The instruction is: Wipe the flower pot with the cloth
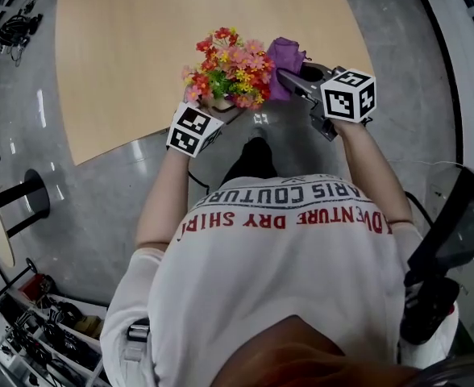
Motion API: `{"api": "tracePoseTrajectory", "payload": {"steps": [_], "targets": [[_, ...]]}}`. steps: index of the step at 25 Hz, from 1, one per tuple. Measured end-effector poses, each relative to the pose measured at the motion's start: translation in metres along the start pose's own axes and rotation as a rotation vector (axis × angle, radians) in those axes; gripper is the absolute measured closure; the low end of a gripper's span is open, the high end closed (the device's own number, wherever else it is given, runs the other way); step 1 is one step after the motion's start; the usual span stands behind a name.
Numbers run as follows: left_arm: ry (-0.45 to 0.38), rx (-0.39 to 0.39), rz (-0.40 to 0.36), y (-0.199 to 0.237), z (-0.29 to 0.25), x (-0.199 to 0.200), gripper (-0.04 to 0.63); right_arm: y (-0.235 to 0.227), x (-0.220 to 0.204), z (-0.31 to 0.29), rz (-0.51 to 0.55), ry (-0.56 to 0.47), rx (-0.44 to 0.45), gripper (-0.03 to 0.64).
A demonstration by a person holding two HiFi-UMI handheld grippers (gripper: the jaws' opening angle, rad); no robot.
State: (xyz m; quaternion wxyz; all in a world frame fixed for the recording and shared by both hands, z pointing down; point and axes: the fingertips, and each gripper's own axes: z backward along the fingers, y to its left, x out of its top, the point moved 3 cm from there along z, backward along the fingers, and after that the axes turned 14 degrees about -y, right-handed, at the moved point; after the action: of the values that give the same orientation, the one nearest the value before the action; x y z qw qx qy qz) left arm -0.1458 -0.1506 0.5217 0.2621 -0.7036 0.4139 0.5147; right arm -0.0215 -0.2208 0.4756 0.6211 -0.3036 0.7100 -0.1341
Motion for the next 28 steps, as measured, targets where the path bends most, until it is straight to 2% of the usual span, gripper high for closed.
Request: {"api": "tracePoseTrajectory", "payload": {"steps": [4, 11, 13, 18, 23, 26, 28], "targets": [[-0.007, -0.042, -0.011, -0.003, 0.006, 0.004, 0.156, 0.002, 0.003, -0.014, 0.008, 0.033, 0.036, 0.572], [-0.016, -0.059, -0.014, -0.004, 0.015, 0.01, 0.156, 0.004, -0.002, -0.029, 0.005, 0.089, 0.045, 0.572], [-0.015, -0.067, -0.016, -0.004, 0.017, 0.011, 0.156, -0.002, -0.006, -0.031, -0.019, 0.127, 0.022, 0.572], [-0.002, -0.1, -0.026, -0.007, 0.017, 0.011, 0.156, -0.02, -0.03, -0.037, 0.05, 0.309, -0.092, 0.572], [0.011, -0.13, -0.037, -0.004, 0.017, 0.012, 0.156, -0.023, -0.032, -0.041, 0.043, 0.352, -0.109, 0.572], [-0.016, -0.092, -0.024, -0.003, 0.016, 0.011, 0.156, -0.026, -0.029, -0.039, 0.027, 0.318, -0.122, 0.572], [-0.04, -0.026, -0.012, 0.001, 0.018, 0.009, 0.155, -0.026, -0.026, -0.035, 0.011, 0.268, -0.127, 0.571]]}}
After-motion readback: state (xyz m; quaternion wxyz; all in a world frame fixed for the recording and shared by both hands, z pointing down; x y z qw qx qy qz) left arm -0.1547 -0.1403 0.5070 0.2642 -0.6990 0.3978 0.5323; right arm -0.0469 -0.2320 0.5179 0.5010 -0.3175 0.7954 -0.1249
